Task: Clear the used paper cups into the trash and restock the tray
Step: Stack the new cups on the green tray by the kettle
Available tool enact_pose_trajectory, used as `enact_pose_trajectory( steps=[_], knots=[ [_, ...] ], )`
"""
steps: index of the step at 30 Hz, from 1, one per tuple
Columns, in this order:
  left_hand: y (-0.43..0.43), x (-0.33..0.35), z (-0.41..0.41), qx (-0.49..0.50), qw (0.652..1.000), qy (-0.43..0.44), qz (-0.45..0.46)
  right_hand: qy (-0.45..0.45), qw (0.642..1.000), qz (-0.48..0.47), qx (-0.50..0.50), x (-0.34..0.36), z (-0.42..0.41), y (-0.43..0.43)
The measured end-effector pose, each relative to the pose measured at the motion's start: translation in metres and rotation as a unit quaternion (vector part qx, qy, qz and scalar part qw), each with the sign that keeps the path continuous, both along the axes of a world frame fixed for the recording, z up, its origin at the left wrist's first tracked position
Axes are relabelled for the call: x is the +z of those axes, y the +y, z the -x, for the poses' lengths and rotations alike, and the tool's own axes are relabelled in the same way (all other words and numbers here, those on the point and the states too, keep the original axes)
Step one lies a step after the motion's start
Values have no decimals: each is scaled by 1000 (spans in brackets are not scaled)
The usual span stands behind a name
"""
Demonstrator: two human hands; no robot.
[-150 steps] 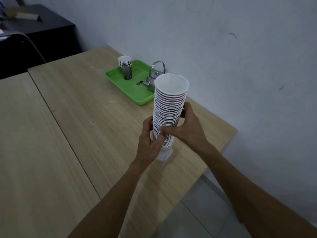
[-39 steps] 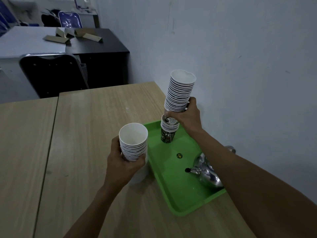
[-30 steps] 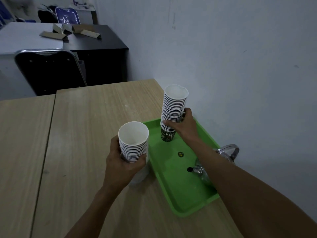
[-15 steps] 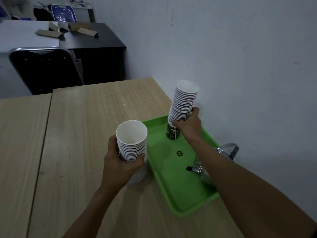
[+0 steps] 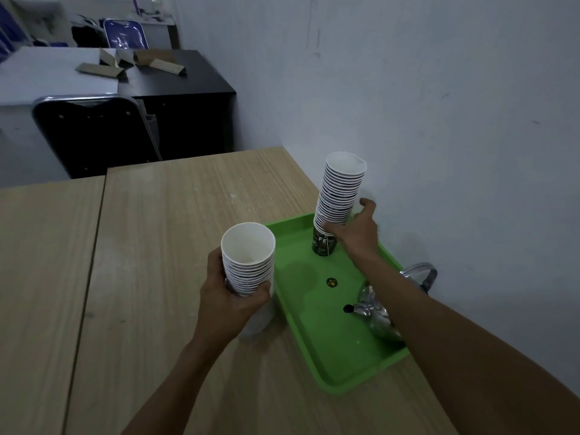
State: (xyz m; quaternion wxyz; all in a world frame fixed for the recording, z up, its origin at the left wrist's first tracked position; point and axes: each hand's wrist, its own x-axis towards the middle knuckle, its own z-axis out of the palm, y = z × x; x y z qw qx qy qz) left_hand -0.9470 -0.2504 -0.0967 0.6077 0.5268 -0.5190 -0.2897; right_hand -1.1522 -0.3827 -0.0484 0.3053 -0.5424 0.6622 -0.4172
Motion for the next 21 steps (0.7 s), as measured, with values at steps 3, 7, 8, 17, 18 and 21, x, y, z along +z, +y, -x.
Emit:
enact_pose_trajectory(
  steps=[3, 7, 8, 17, 18, 21],
  knots=[
    [0, 1, 1, -8, 1000, 12, 2, -27, 997, 38, -56, 11, -5, 19],
    [3, -7, 0, -22, 1000, 8, -13, -109, 986, 127, 2, 23, -27, 63],
    [3, -10, 2, -23, 1000, 2, -20, -127, 983, 124, 51, 24, -32, 72],
    [7, -49, -5, -37, 999, -11, -14, -39, 963, -7, 265, -8, -79, 112],
    [9, -54, -5, -37, 999, -21, -26, -27, 965, -3, 261, -10, -81, 114],
    [15, -63, -7, -26, 996, -56, -68, -7, 970, 6, 243, -18, -87, 115]
  ],
)
